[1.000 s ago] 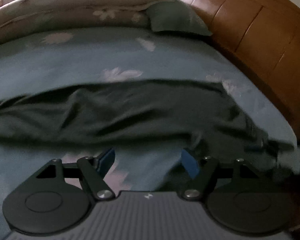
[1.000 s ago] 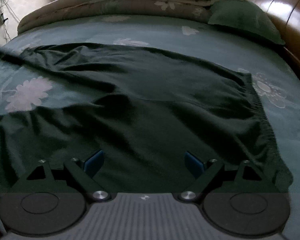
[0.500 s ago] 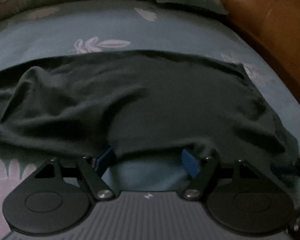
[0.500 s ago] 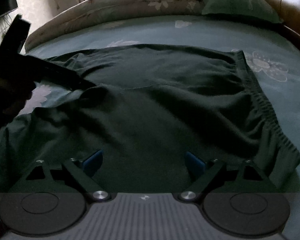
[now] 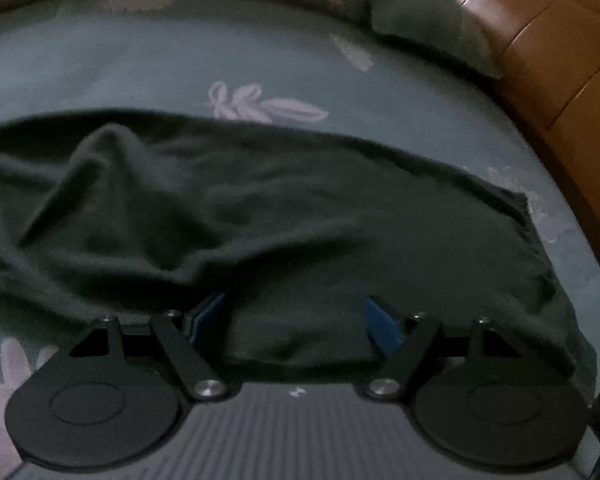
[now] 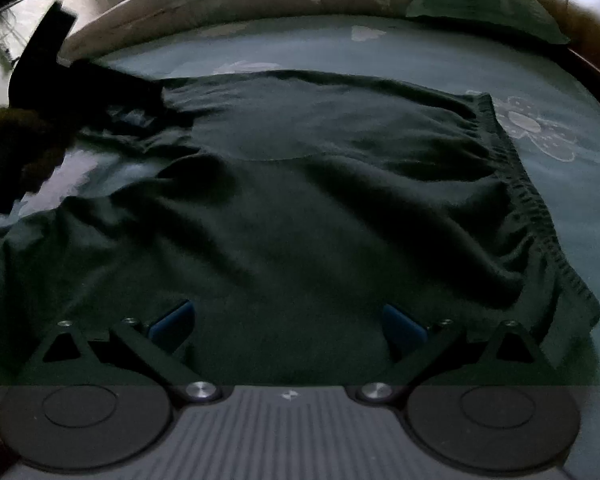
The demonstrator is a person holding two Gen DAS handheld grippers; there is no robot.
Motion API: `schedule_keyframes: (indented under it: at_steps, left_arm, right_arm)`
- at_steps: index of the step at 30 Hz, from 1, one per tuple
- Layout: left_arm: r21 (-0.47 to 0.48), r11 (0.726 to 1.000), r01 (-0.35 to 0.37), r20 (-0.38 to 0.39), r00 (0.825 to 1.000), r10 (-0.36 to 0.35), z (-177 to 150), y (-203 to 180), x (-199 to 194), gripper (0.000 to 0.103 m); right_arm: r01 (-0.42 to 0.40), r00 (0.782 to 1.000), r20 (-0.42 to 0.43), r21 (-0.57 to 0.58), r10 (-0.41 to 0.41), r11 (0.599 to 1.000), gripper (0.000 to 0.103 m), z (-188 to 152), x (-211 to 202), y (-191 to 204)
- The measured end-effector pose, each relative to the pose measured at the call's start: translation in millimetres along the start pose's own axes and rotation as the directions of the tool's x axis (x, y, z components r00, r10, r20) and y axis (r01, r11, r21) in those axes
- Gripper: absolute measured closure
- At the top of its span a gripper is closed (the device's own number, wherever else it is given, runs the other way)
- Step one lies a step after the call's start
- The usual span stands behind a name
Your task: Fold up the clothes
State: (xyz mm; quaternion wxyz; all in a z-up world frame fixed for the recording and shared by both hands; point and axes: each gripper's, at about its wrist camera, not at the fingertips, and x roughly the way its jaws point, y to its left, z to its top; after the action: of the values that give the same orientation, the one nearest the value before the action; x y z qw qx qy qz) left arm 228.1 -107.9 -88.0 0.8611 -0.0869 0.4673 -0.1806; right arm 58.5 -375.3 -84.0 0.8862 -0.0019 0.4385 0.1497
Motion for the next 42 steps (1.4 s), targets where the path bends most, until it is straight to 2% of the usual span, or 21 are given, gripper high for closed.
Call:
schedule_keyframes:
  at_steps: [3, 5, 6, 9, 12, 13, 14, 16, 18, 20, 22, 24, 25, 27, 29, 33, 36, 37, 39, 42]
  left_arm:
    - [0.043, 0.996, 0.076, -0.083, 0.994, -0.073, 2.6, 5.0, -16.1, 0.028]
    - [0.099, 0.989, 0.107, -0.061, 0.993, -0.101, 9.4, 15.8, -34.0, 0.027]
    - [0.134, 0.987, 0.087, -0.03, 0.996, -0.084, 14.7, 24.6, -41.3, 0.026]
    - [0.219, 0.975, -0.04, 0.082, 0.996, 0.023, 33.9, 58.3, -54.1, 0.026]
    - [0.211, 0.954, -0.212, 0.153, 0.971, 0.182, 48.0, 108.7, -43.4, 0.027]
    - [0.204, 0.947, -0.248, 0.157, 0.963, 0.219, 49.7, 124.2, -38.3, 0.027]
    - [0.183, 0.951, -0.248, 0.145, 0.964, 0.223, 48.1, 137.7, -34.6, 0.027]
    - [0.126, 0.968, -0.219, 0.113, 0.972, 0.205, 42.3, 162.9, -29.6, 0.027]
    - [0.124, 0.977, -0.171, 0.112, 0.981, 0.158, 30.7, 170.2, -36.0, 0.025]
    - [0.132, 0.987, -0.087, 0.078, 0.994, 0.077, 22.2, 172.5, -46.4, 0.023]
    - [0.129, 0.992, -0.002, 0.043, 0.999, -0.004, 22.7, 180.5, -56.4, 0.023]
    - [0.133, 0.991, 0.008, 0.092, 0.996, -0.02, 27.7, 188.9, -69.1, 0.023]
    - [0.135, 0.991, -0.024, 0.133, 0.991, 0.006, 30.6, 194.1, -73.8, 0.022]
    - [0.102, 0.993, -0.066, 0.167, 0.985, 0.048, 37.8, 208.8, -72.0, 0.022]
    - [0.066, 0.996, -0.061, 0.155, 0.987, 0.05, 38.6, 222.7, -62.8, 0.022]
    - [0.108, 0.993, -0.05, 0.102, 0.994, 0.039, 25.3, 227.1, -63.4, 0.022]
    - [0.146, 0.989, -0.023, 0.041, 0.999, 0.017, 28.5, 225.2, -77.0, 0.022]
    - [0.157, 0.987, -0.015, 0.051, 0.999, 0.007, 34.0, 223.9, -81.2, 0.022]
    - [0.188, 0.982, -0.006, 0.119, 0.993, -0.017, 42.1, 213.9, -89.6, 0.022]
    - [0.184, 0.981, 0.064, 0.149, 0.984, -0.092, 61.5, 197.8, -72.3, 0.022]
  right_arm:
    - [0.04, 0.999, -0.006, 0.026, -0.04, 0.999, 0.001, -1.0, -2.5, 5.0]
    - [0.069, 0.998, -0.009, 0.048, -0.068, 0.996, 0.001, 0.5, -6.3, 10.2]
    - [0.086, 0.996, -0.004, 0.053, -0.086, 0.995, 0.001, 1.8, -9.5, 14.3]
    - [0.134, 0.991, 0.009, 0.073, -0.135, 0.988, 0.001, 6.2, -18.9, 27.5]
    - [0.167, 0.985, 0.019, 0.095, -0.169, 0.981, 0.001, 12.0, -25.2, 44.3]
    - [0.178, 0.983, 0.021, 0.098, -0.181, 0.979, 0.001, 14.0, -26.6, 50.9]
    - [0.189, 0.981, 0.024, 0.101, -0.192, 0.977, 0.001, 16.2, -27.8, 57.5]
    - [0.203, 0.978, 0.027, 0.096, -0.206, 0.975, 0.001, 21.5, -29.4, 72.5]
    - [0.21, 0.977, 0.024, 0.083, -0.213, 0.974, 0.001, 27.0, -30.4, 86.5]
    - [0.22, 0.975, 0.023, 0.061, -0.222, 0.974, 0.001, 32.9, -31.6, 99.8]
    - [0.23, 0.973, 0.023, 0.041, -0.231, 0.972, 0.001, 39.3, -32.6, 110.3]
    - [0.237, 0.971, 0.028, 0.033, -0.238, 0.971, 0.001, 45.5, -34.3, 118.5]
    - [0.239, 0.97, 0.031, 0.03, -0.24, 0.971, 0.001, 48.3, -34.8, 122.1]
    - [0.244, 0.969, 0.037, 0.019, -0.245, 0.97, 0.001, 53.6, -34.7, 129.4]
    - [0.242, 0.97, 0.034, 0.008, -0.242, 0.97, 0.001, 57.3, -31.6, 135.0]
    - [0.247, 0.969, 0.017, -0.024, -0.247, 0.969, 0.001, 63.3, -23.0, 144.3]
    - [0.246, 0.969, 0.017, -0.043, -0.245, 0.968, 0.001, 64.0, -24.7, 149.9]
    - [0.245, 0.97, 0.016, -0.043, -0.244, 0.969, 0.001, 63.7, -25.2, 150.5]
    - [0.25, 0.968, 0.012, -0.039, -0.249, 0.968, 0.001, 63.1, -25.4, 150.7]
    - [0.259, 0.966, 0.008, -0.032, -0.259, 0.965, 0.001, 62.1, -24.0, 151.4]
